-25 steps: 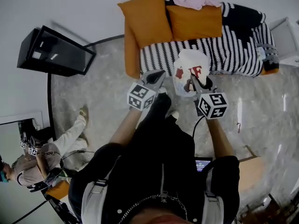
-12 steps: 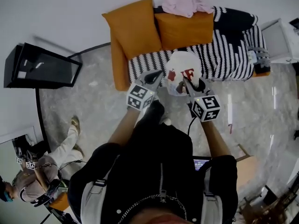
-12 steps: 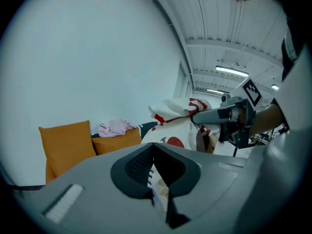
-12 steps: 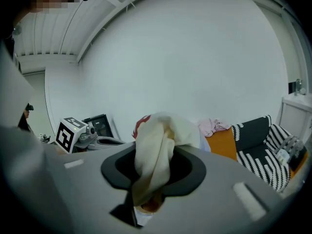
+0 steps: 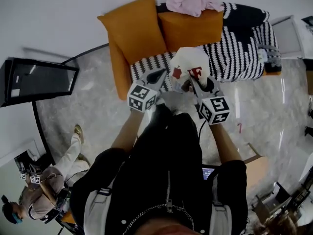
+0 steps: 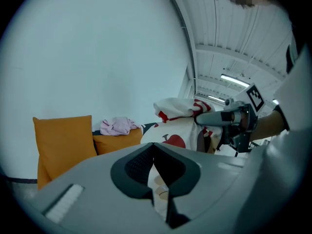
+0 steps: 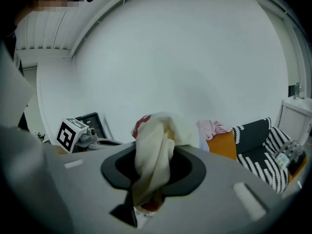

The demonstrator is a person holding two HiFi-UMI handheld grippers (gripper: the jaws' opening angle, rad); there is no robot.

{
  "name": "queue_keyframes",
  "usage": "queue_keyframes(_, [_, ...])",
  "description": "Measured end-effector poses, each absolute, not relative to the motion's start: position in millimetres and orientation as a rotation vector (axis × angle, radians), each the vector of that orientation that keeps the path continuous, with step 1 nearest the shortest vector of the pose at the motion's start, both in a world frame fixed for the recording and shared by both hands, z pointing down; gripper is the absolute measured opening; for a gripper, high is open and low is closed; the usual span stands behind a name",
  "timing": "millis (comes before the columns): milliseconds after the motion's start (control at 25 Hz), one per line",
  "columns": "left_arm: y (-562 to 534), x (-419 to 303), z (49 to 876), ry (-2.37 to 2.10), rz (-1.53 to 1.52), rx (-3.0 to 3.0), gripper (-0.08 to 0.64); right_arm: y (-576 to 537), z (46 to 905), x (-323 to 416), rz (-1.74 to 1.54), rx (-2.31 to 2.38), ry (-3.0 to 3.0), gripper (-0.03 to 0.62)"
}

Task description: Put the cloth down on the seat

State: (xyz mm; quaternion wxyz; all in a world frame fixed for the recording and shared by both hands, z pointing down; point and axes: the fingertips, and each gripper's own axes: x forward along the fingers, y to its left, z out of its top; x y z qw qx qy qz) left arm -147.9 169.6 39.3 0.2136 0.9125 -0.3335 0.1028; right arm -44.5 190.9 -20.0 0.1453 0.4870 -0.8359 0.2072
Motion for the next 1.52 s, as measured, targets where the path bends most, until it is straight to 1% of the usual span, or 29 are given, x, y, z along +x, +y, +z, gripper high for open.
queue_keyframes(360, [154, -147, 59, -0.962, 0.328, 2.522, 0.009, 174, -8, -47, 0.587, 1.373, -2.413, 0.11])
queue_keyframes(760, [132, -145, 88, -1.004, 0.381, 2.533, 0.009, 147, 36, -42, 0.62, 1.367, -2.41, 0.11])
queue_keyframes(1080, [105, -140, 158, -0.997, 0.448, 2.505, 0.009, 108, 101, -33, 0.571, 1.399, -2.391, 0.11])
queue_keyframes(1200, [79, -121, 179, -1.014, 0.447, 2.518, 0.009, 85, 129, -16, 0.543, 1.419, -2.396, 0.11])
queue_keyframes(1360, [51, -74, 192, -1.023, 0.425, 2.555, 0.009, 65, 162, 18, 0.555, 1.411, -2.406, 0.11])
queue_keyframes(1520, [50, -61, 217, -0.988, 0.435, 2.576, 0.009, 58, 200, 14, 0.552, 1.376, -2.407, 0.11])
